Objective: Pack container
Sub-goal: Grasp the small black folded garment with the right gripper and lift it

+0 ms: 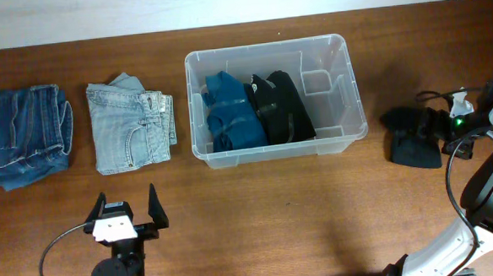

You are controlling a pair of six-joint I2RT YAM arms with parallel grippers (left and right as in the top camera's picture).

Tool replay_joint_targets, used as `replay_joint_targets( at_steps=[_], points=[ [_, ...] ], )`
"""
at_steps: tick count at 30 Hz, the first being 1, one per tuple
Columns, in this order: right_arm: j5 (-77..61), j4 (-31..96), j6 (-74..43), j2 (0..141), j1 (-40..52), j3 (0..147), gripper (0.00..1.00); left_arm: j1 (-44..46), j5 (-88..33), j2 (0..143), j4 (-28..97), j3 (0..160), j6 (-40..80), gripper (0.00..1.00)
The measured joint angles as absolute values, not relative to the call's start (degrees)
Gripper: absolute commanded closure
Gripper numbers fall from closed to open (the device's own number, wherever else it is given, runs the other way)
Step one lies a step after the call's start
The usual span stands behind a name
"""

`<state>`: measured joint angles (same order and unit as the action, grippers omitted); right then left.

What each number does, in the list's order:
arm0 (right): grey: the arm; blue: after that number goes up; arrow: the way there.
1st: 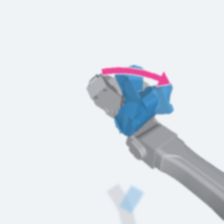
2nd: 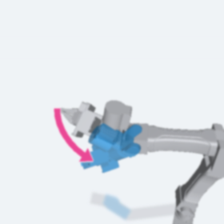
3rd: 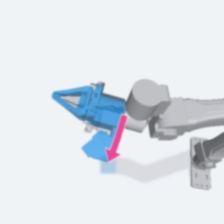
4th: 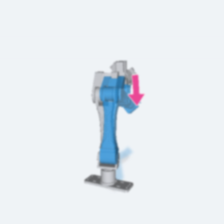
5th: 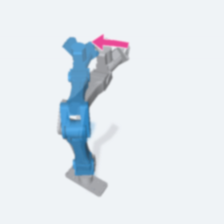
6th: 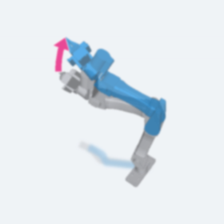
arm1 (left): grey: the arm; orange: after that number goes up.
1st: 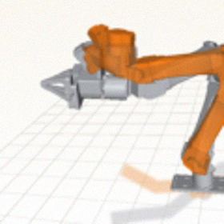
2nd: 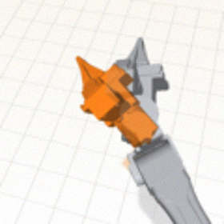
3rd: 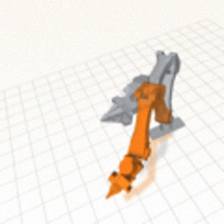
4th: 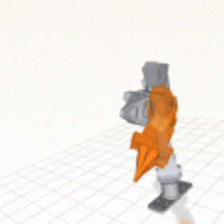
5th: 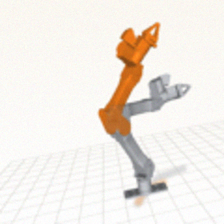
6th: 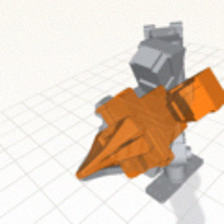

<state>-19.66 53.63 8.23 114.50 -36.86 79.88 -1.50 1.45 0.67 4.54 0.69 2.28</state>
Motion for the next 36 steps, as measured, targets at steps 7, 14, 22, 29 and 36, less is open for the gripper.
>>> replay_joint_targets(
  at_steps=[7, 14, 22, 29, 36],
  points=[
    [-21.4, 51.8, 8.7, 114.5, -36.9, 78.6, 0.01, -1.5, 1.5, 0.7, 4.5, 0.7, 2.3, 0.01],
    [-24.8, 47.6, 8.9, 113.9, -37.0, 75.4, 0.01, -1.5, 1.5, 0.7, 4.5, 0.7, 2.3, 0.01],
    [-28.6, 45.1, 6.8, 113.7, -37.0, 73.2, 0.57, -1.5, 1.5, 0.6, 4.5, 0.7, 2.3, 0.01],
    [-29.6, 45.0, 2.3, 114.2, -37.0, 72.7, 0.92, -1.5, 1.5, 0.6, 4.5, 0.7, 2.3, 0.01],
    [-30.2, 48.1, -0.4, 114.3, -37.0, 74.8, 0.96, -1.5, 1.5, 0.6, 4.5, 0.7, 2.3, 0.01]
  ],
)
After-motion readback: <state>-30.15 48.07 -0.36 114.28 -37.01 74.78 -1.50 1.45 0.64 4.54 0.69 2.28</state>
